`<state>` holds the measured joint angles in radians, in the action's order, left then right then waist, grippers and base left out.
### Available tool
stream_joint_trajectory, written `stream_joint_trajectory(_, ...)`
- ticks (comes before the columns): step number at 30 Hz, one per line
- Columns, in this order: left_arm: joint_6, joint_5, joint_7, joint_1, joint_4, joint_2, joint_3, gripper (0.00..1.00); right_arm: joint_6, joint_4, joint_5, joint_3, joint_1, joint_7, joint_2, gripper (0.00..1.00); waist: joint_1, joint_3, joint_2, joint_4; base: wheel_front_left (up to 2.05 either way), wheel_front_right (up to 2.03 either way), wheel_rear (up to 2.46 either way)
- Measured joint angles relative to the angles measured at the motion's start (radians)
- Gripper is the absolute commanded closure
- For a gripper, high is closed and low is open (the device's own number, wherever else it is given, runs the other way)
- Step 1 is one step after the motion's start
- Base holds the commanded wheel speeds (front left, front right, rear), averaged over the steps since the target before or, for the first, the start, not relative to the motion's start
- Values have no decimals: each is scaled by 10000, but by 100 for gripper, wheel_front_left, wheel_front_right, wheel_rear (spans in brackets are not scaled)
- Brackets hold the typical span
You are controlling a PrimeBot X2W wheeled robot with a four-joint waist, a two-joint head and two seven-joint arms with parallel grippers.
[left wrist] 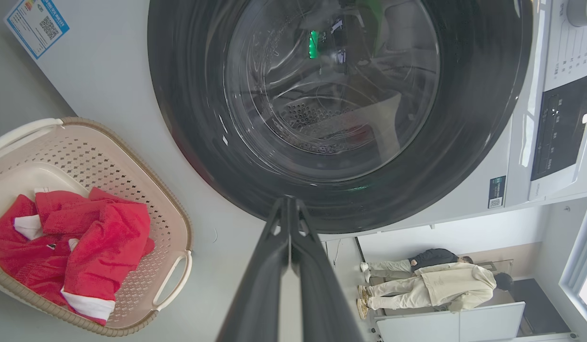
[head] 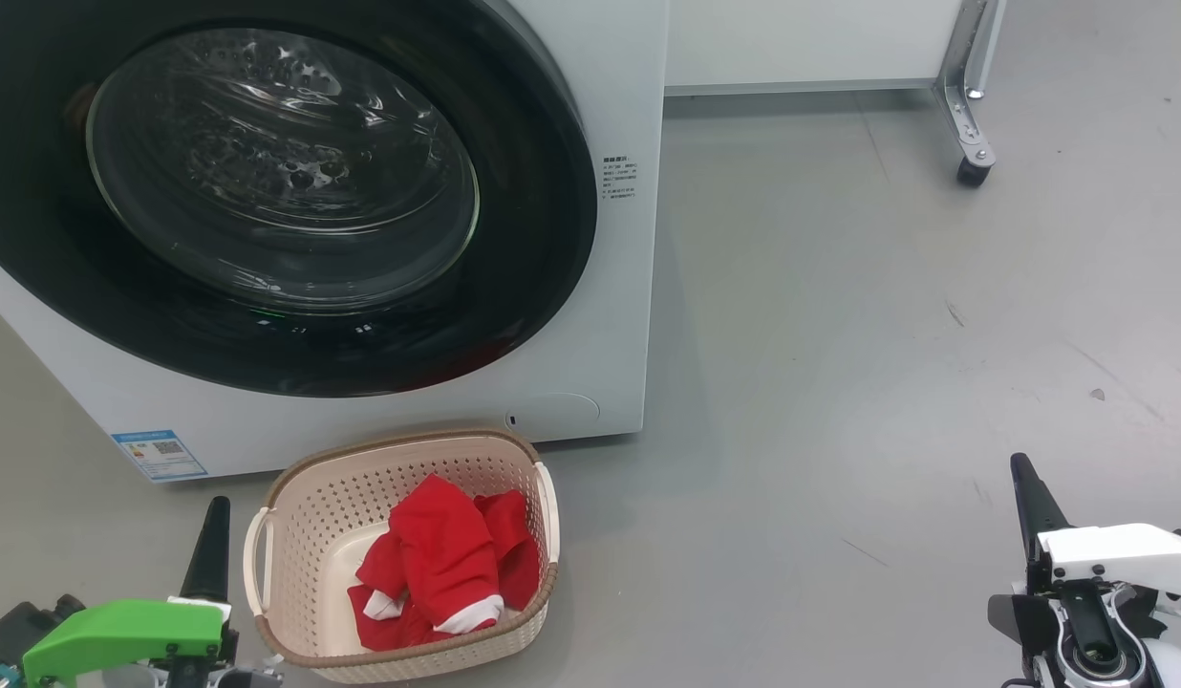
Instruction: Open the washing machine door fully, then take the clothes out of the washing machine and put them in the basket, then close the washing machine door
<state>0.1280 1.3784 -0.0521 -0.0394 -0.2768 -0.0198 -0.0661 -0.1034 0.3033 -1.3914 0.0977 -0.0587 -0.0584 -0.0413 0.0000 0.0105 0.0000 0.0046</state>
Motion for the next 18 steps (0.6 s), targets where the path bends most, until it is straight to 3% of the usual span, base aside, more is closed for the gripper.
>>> stream_joint_trajectory(18, 0, 2186, -591, -218, 6, -52, -148, 100, -182, -167, -2044, 441, -22, -566, 15, 100, 0, -78, 0, -46, 0, 0, 0)
